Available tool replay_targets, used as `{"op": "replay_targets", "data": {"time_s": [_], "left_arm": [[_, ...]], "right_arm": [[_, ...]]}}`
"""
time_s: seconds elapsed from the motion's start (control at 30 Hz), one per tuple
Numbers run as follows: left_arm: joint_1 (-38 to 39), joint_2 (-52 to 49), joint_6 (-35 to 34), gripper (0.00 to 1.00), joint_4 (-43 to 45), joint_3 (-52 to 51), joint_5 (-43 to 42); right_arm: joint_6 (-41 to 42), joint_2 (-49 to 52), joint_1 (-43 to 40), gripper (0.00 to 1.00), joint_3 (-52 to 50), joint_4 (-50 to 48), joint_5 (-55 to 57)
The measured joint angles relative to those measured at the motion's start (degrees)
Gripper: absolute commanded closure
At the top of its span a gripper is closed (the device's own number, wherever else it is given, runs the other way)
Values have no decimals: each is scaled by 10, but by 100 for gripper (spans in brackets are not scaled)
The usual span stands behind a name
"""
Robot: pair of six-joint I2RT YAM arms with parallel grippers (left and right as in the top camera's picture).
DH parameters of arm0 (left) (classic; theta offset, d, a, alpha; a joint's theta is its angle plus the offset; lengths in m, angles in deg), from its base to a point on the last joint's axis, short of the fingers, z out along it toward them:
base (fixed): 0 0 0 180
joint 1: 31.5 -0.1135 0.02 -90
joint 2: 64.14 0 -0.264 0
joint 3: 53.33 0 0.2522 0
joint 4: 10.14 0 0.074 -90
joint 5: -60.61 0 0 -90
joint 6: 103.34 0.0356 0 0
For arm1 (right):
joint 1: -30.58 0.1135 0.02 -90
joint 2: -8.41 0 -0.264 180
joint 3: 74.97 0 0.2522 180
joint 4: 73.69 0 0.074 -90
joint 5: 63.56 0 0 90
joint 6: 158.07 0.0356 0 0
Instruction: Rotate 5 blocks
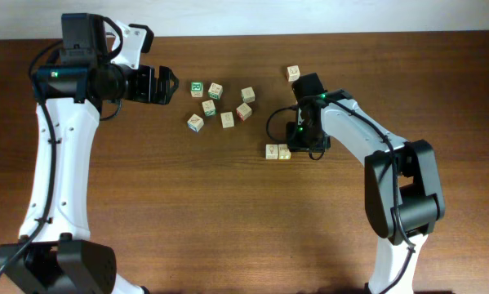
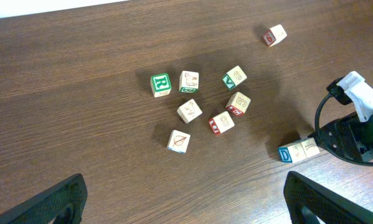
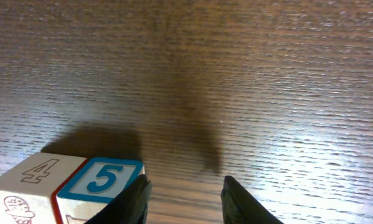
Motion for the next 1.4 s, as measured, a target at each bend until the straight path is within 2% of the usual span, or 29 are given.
{"op": "replay_targets", "data": {"time_s": [0.3, 0.33, 0.43, 0.5, 0.6, 0.63, 0.73, 0.87, 0.97, 1.07, 1.17, 1.27, 1.4], "left_arm": [[0, 0, 0, 1, 0, 0, 0], [0, 0, 0, 1, 0, 0, 0], [0, 0, 0, 1, 0, 0, 0], [0, 0, 0, 1, 0, 0, 0], [0, 0, 0, 1, 0, 0, 0], [0, 0, 0, 1, 0, 0, 0], [0, 0, 0, 1, 0, 0, 0], [0, 0, 0, 1, 0, 0, 0], [0, 0, 0, 1, 0, 0, 0], [0, 0, 0, 1, 0, 0, 0], [0, 0, 0, 1, 0, 0, 0], [0, 0, 0, 1, 0, 0, 0], [0, 0, 0, 1, 0, 0, 0]], "right_arm": [[3, 0, 0, 59, 2, 15, -27], [1, 1, -1, 54, 14, 30, -27], [-6, 3, -5, 54, 101, 79, -22], [-10, 2, -6, 53, 172, 75, -18], [-4, 2, 5, 49, 215, 23, -15], [5, 2, 13, 45, 216, -10, -13], [60, 11, 61, 39, 217, -101, -9], [142, 62, 104, 39, 219, -165, -5], [161, 105, 105, 39, 219, -176, 1], [133, 131, 104, 40, 219, -177, 2], [71, 133, 104, 49, 219, -174, 4], [19, 134, 104, 50, 219, -167, 4], [-6, 142, 104, 50, 219, -167, 3]]}}
